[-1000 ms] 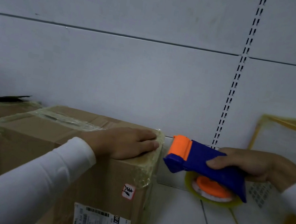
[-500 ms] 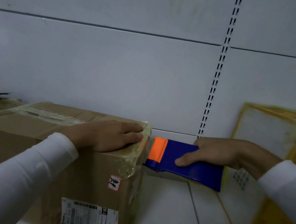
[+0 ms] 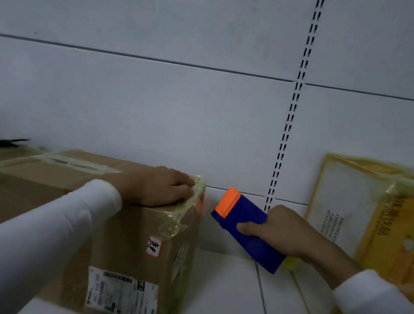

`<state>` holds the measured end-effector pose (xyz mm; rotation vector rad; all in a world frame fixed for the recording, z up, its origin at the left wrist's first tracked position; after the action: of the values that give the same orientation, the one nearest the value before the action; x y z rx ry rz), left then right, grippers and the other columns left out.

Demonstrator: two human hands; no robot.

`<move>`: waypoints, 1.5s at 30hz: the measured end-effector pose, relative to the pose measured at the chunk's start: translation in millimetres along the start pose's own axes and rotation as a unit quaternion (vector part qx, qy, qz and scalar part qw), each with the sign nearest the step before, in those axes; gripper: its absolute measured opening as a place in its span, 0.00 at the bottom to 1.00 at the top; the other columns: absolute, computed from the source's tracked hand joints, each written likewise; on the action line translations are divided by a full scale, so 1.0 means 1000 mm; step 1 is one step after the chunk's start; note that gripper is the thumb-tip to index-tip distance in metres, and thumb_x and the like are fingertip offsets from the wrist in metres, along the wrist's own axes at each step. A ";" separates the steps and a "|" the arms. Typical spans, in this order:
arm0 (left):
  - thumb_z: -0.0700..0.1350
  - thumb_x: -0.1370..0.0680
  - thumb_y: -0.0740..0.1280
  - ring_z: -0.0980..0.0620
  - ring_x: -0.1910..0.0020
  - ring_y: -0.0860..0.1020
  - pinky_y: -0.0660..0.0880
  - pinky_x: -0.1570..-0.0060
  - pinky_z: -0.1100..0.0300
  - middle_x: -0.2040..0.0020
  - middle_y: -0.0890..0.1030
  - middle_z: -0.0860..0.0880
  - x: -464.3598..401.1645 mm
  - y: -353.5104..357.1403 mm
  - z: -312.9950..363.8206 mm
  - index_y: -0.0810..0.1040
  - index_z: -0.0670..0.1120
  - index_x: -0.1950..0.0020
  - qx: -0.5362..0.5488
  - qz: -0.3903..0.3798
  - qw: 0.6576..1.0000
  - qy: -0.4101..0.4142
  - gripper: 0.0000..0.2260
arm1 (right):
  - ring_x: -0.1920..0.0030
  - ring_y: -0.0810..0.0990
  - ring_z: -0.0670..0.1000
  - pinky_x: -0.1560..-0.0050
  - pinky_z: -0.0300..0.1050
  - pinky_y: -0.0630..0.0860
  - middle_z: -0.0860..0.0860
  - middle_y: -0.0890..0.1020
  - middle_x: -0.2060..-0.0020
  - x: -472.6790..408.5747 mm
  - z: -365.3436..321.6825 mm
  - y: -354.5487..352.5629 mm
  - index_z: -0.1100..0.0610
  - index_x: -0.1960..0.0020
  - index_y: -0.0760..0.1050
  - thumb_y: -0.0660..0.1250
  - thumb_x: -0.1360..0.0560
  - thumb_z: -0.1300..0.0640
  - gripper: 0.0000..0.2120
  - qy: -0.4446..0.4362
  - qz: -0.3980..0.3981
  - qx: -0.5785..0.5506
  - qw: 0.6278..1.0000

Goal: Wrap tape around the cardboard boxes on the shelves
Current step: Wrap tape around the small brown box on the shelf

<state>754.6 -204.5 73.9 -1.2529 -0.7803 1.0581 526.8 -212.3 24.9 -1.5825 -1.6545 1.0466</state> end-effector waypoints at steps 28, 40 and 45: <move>0.49 0.21 0.63 0.51 0.25 0.58 0.55 0.29 0.55 0.22 0.56 0.54 0.118 -0.010 0.010 0.63 0.61 0.26 -0.066 -0.061 0.988 0.125 0.24 | 0.71 0.81 0.49 0.69 0.39 0.70 0.51 0.83 0.70 0.112 -0.034 -0.017 0.58 0.62 0.77 0.73 0.30 0.41 0.19 0.039 0.056 -0.108 0.992; 0.59 0.23 0.61 0.46 0.31 0.68 0.66 0.35 0.50 0.24 0.60 0.52 0.159 0.005 0.024 0.58 0.63 0.26 -0.111 0.070 0.983 0.125 0.26 | 0.69 0.82 0.46 0.71 0.35 0.71 0.51 0.83 0.66 0.180 -0.021 -0.019 0.57 0.57 0.77 0.72 0.28 0.44 0.16 0.090 0.060 -0.116 0.987; 0.71 0.30 0.61 0.51 0.55 0.76 0.70 0.61 0.57 0.49 0.78 0.52 0.151 0.010 0.027 0.70 0.53 0.43 -0.210 0.177 0.958 0.080 0.26 | 0.72 0.81 0.44 0.72 0.34 0.71 0.50 0.83 0.67 0.185 -0.014 -0.025 0.57 0.58 0.77 0.72 0.28 0.44 0.15 0.069 0.048 -0.123 0.989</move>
<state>780.8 -54.0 56.8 -1.8709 -0.6896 1.0883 508.3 -26.6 36.6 -1.8660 -1.6753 0.7820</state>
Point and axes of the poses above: each hand's wrist, its own x-axis away from the middle knuckle, its own y-axis out of the palm, z = x × y, the point moved 7 cm from there along -x, towards the middle knuckle
